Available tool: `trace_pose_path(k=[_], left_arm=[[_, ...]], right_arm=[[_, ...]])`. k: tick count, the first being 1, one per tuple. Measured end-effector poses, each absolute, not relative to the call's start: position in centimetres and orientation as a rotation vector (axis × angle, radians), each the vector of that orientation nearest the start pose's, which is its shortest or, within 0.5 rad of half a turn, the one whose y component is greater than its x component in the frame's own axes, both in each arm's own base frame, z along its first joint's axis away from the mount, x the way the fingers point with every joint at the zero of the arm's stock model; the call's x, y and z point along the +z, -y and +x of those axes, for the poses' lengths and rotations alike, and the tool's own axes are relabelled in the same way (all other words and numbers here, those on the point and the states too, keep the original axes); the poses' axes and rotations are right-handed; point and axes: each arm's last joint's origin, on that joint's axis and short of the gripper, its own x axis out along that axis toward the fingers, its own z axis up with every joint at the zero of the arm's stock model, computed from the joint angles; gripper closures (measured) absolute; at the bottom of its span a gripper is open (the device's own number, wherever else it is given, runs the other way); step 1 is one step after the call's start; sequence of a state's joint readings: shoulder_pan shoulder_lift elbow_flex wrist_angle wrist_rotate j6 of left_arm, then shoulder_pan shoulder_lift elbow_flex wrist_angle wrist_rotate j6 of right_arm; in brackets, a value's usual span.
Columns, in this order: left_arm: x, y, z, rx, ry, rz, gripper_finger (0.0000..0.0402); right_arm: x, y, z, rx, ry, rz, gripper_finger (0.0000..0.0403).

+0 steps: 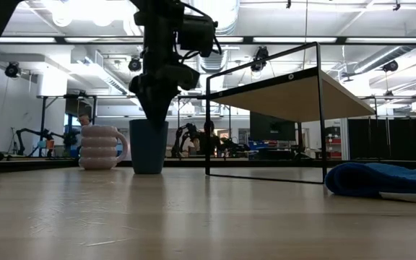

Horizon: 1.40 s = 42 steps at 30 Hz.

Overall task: Stack small to large cups/mugs on shelf
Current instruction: Put the blue cup on the shelf

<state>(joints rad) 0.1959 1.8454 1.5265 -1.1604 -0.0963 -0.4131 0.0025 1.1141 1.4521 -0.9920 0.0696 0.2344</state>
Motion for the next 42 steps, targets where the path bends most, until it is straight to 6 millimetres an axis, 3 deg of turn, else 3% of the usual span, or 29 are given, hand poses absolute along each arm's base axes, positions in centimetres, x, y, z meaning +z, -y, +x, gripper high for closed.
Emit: trace_pose_path(k=[7, 13, 16, 22, 27, 33, 37, 42], left_arm=[[24.3, -7.0, 34.5, 0.471, -1.426, -0.389, 0.0390], [24.4, -6.7, 33.6, 0.450, -1.534, -0.377, 0.0400], [25.5, -6.2, 33.0, 0.436, -1.600, -0.358, 0.0401], [30.9, -4.3, 32.3, 0.386, -1.603, -0.303, 0.0401], [37.0, -2.6, 32.1, 0.357, -1.356, -0.316, 0.0401], [43.1, -2.0, 31.3, 0.339, -1.103, -0.364, 0.0401], [45.4, -1.7, 30.6, 0.373, -0.987, -0.326, 0.0401], [46.8, -1.8, 30.9, 0.375, -0.858, -0.307, 0.0401]], right_arm=[[41.9, 0.2, 19.2, -0.141, -0.643, 0.200, 0.0339], [41.9, 0.2, 19.2, -0.141, -0.643, 0.200, 0.0339], [41.9, 0.2, 19.2, -0.141, -0.643, 0.200, 0.0339], [41.9, 0.2, 19.2, -0.140, -0.643, 0.195, 0.0339], [41.9, 0.2, 19.2, -0.141, -0.643, 0.194, 0.0339], [41.9, 0.4, 19.1, -0.228, -0.637, 0.170, 0.0339], [42.1, 0.9, 18.8, -0.387, -0.607, 0.141, 0.0339], [42.3, 1.3, 18.3, -0.558, -0.558, 0.138, 0.0339]])
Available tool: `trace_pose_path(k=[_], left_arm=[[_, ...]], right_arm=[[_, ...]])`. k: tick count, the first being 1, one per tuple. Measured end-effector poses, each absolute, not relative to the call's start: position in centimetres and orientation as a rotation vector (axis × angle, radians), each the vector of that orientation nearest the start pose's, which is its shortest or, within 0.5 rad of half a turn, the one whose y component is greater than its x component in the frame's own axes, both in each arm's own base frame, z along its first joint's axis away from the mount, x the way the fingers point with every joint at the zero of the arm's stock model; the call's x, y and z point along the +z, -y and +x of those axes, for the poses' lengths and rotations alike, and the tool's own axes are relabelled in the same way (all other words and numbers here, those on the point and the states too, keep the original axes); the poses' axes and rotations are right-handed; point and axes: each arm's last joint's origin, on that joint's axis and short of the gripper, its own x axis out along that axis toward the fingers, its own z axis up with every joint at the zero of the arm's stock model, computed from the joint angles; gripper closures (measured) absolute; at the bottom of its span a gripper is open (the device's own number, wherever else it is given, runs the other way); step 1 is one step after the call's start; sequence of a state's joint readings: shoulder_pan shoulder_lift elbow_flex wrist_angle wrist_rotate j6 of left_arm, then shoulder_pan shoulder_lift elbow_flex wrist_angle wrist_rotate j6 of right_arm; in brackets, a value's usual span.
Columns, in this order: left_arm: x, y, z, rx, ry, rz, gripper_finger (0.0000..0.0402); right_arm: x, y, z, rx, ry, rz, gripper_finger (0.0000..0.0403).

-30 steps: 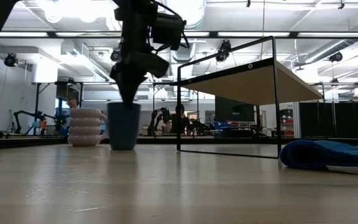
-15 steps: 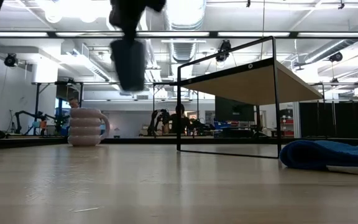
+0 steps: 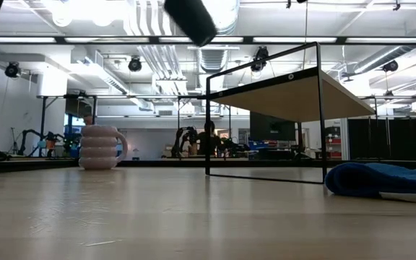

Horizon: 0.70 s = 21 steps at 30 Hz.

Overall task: Stack small to large cups/mugs on shelf
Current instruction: Put the blue cup on the shelf

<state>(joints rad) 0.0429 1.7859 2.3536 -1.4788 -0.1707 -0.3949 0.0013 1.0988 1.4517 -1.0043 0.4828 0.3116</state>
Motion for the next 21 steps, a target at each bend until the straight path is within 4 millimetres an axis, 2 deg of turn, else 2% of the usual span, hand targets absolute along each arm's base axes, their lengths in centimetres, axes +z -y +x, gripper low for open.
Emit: trace_pose_path(k=[6, 12, 15, 21], left_arm=[[47.0, -1.7, 33.2, 0.276, -0.743, -0.188, 0.0401], [45.1, -1.8, 35.0, 0.229, -0.818, -0.139, 0.0402], [44.9, -1.8, 35.9, 0.196, -0.802, -0.095, 0.0402], [42.7, -1.9, 38.8, 0.121, -0.816, -0.075, 0.0402]], right_arm=[[42.3, 1.4, 17.9, -0.602, -0.538, 0.216, 0.0339], [42.4, 1.4, 17.1, -0.625, -0.532, 0.277, 0.0339], [42.4, 1.4, 16.6, -0.639, -0.523, 0.314, 0.0339], [42.5, 1.4, 16.4, -0.653, -0.511, 0.352, 0.0339]])
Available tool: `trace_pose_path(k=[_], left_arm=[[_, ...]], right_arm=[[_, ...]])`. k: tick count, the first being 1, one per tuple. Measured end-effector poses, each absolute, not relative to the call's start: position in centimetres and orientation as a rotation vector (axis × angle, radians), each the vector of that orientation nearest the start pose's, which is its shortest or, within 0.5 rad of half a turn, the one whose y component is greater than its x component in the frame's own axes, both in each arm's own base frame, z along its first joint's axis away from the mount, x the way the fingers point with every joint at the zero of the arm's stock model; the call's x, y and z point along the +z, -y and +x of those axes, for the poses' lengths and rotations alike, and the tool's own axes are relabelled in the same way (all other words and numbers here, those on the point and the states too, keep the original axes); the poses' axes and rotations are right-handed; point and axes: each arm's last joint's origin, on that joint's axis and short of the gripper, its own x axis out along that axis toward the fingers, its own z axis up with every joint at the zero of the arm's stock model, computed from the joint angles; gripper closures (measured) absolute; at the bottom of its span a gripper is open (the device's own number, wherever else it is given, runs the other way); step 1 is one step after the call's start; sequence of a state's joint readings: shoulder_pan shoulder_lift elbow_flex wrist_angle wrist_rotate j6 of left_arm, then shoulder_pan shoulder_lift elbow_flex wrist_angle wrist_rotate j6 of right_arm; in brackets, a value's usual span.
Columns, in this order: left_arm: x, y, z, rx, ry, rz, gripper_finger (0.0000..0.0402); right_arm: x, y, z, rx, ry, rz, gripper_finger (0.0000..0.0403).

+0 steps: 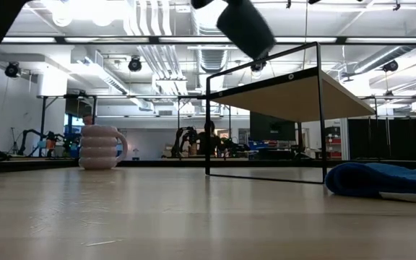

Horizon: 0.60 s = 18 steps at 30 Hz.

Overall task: Stack small to large cups/mugs on shelf
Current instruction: Put the blue cup on the shelf

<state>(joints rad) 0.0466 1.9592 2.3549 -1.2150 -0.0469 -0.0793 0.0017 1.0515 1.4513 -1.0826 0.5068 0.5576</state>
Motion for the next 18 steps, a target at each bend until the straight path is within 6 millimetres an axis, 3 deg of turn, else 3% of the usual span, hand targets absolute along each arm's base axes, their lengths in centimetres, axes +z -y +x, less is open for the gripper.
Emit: trace_pose_path(k=[7, 18], left_arm=[[40.6, -1.7, 40.4, 0.024, -0.885, -0.005, 0.0402], [40.3, -1.9, 40.0, -0.071, -0.938, 0.157, 0.0401]], right_arm=[[42.2, 1.4, 16.5, -0.657, -0.537, 0.352, 0.0339], [41.6, 1.2, 16.9, -0.656, -0.570, 0.443, 0.0339]])
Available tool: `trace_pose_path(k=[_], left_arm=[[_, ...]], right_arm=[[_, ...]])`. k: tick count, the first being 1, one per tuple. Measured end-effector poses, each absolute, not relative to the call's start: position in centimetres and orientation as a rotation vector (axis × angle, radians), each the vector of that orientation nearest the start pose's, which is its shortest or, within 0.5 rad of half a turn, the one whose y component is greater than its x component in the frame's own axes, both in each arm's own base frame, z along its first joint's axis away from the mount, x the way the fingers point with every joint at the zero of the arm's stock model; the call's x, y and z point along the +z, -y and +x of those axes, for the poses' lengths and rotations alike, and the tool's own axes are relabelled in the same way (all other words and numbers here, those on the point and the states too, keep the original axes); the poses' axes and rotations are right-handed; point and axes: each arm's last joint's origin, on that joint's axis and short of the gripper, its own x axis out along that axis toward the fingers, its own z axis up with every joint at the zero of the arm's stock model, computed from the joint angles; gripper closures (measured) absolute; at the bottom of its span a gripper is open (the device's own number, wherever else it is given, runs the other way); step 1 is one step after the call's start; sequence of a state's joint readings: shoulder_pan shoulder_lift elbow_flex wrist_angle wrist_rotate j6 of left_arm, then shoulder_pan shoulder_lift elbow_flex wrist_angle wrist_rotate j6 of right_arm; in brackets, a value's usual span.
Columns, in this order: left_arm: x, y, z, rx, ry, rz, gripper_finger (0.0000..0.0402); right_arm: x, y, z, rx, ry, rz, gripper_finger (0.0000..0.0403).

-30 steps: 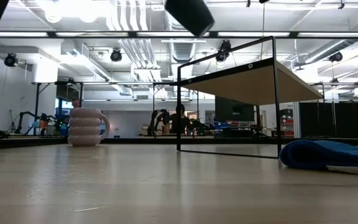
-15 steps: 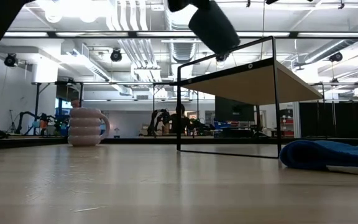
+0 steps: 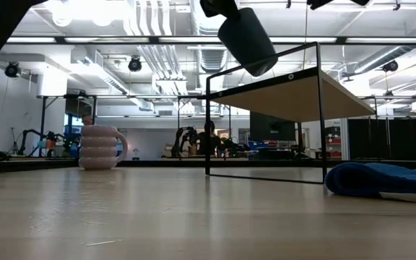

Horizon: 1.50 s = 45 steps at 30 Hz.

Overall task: Stack small to large cups/mugs on shelf
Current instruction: Put the blue cup on the shelf

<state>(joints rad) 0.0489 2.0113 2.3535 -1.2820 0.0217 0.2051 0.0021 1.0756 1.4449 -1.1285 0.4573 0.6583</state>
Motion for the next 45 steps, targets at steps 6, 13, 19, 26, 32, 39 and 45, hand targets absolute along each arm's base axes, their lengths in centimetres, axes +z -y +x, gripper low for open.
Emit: trace_pose_path(k=[6, 13, 19, 26, 32, 39, 45], left_arm=[[40.2, -2.0, 40.1, -0.091, -0.940, 0.194, 0.0401], [39.6, -2.1, 40.2, -0.091, -0.960, 0.187, 0.0401], [38.3, -2.1, 40.7, -0.072, -0.983, 0.145, 0.0401], [38.0, -2.1, 40.9, -0.067, -0.986, 0.135, 0.0401], [38.0, -2.1, 41.0, -0.066, -0.979, 0.135, 0.0401], [38.4, -2.1, 41.5, -0.056, -0.907, 0.138, 0.0402], [37.7, -2.2, 41.7, -0.055, -0.926, 0.130, 0.0386]], right_arm=[[39.0, 0.9, 17.7, -0.613, -0.691, 0.549, 0.0339], [35.5, 0.0, 19.5, -0.567, -0.699, 0.575, 0.0339], [34.4, -0.1, 20.7, -0.529, -0.633, 0.577, 0.0339], [32.1, -0.1, 21.1, -0.549, -0.643, 0.619, 0.0339], [31.0, -0.2, 22.0, -0.512, -0.555, 0.641, 0.0339], [30.1, -0.2, 22.1, -0.519, -0.566, 0.652, 0.0339], [29.7, -0.2, 22.1, -0.528, -0.576, 0.662, 0.0339]])
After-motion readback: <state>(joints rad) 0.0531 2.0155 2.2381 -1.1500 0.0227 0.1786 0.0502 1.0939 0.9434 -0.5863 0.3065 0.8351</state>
